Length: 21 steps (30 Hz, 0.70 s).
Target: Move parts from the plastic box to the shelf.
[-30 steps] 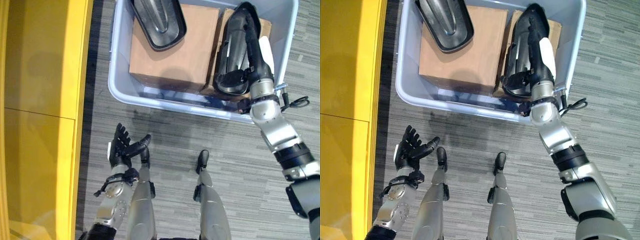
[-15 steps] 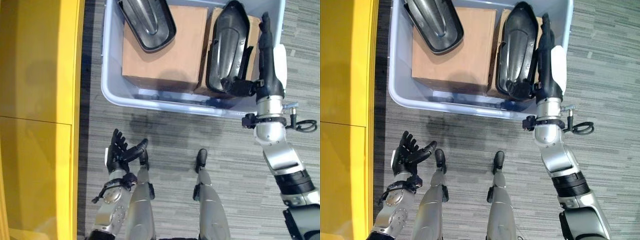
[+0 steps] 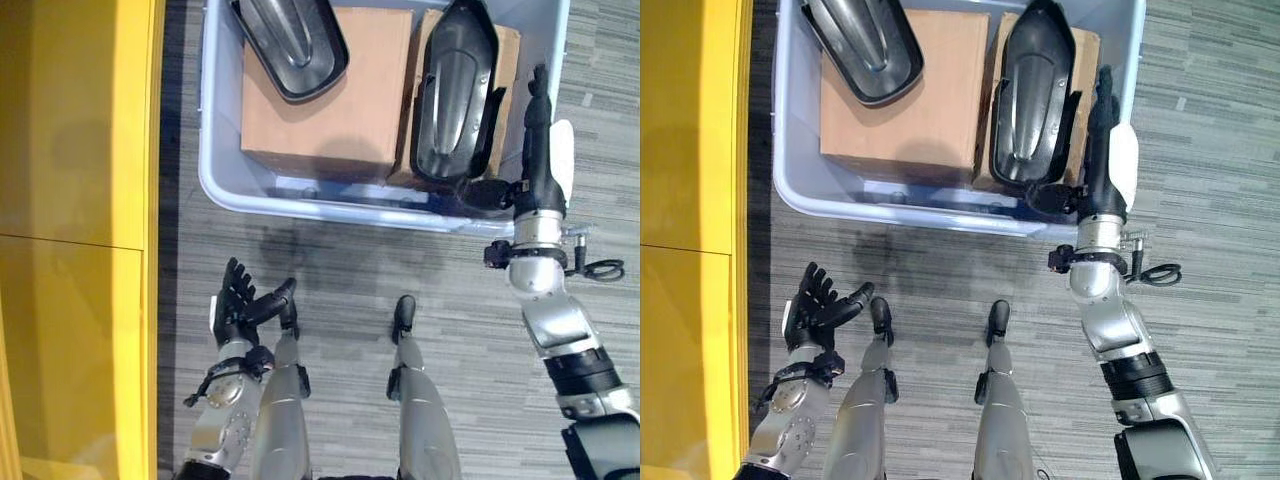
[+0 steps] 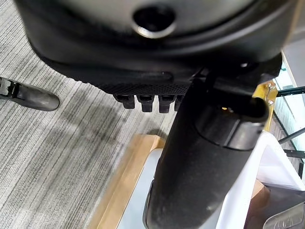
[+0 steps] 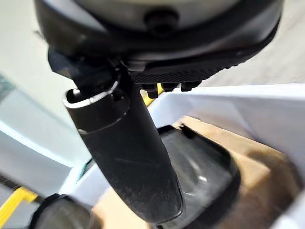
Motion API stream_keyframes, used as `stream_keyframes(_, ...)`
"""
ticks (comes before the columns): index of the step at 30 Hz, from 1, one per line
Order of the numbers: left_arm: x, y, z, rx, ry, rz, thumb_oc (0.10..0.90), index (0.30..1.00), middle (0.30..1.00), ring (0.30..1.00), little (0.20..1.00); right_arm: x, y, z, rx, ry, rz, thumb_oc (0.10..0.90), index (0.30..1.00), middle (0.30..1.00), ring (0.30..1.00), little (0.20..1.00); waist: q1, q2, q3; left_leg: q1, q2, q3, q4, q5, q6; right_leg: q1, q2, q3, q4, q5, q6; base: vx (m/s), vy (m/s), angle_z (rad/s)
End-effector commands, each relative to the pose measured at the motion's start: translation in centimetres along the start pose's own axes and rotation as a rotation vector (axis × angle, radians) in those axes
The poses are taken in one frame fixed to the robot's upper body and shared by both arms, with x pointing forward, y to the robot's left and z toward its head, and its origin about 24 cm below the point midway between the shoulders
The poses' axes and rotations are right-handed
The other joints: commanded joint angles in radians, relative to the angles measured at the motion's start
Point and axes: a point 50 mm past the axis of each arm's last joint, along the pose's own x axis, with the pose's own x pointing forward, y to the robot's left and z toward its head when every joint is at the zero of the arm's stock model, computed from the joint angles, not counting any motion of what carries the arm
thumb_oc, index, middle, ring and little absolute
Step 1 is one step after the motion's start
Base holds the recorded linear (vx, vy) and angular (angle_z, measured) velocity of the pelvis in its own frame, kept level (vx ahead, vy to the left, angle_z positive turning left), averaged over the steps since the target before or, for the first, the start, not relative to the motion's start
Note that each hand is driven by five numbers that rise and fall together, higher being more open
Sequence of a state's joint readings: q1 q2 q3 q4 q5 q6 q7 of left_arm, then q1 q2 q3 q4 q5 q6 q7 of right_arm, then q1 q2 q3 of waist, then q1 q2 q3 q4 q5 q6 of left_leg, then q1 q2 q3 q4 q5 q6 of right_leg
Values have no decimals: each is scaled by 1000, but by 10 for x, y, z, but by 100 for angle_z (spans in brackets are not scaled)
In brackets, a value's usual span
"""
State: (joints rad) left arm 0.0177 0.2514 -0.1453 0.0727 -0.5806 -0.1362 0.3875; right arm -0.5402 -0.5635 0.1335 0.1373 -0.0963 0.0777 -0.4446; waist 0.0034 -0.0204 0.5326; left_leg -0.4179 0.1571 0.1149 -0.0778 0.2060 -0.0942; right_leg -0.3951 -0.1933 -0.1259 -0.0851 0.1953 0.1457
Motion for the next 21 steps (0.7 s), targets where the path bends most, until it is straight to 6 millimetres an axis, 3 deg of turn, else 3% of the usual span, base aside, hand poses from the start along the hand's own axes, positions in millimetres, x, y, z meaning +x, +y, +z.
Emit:
stream_keyframes(1,-7,10,20,-9,-117,22,900,1000,1000,1000,1000,31,-38,46,134,-188,-204,900,1000,1000,1000,1000,0,-20,-13,109,22,-29,-9,-93,-6,2,-6,-10,73,-50,-8,0,0,0)
stream_keyframes(13,-8,8,16,-22,-96,13,900,1000,1000,1000,1000,50,-39,40,214,-108,-228,900,1000,1000,1000,1000,3,0,-13,88,22,-27,-9,-91,-7,-31,-2,-2,83,-47,-10,-2,-5,-3)
stream_keyframes(21,-6,2,19,-16,-116,-11,900,1000,1000,1000,1000,50,-35,38,87,-123,-202,900,1000,1000,1000,1000,1,4,-13,86,20,-24,-9,-94,-4,-40,0,-1,87,-46,-10,0,0,0)
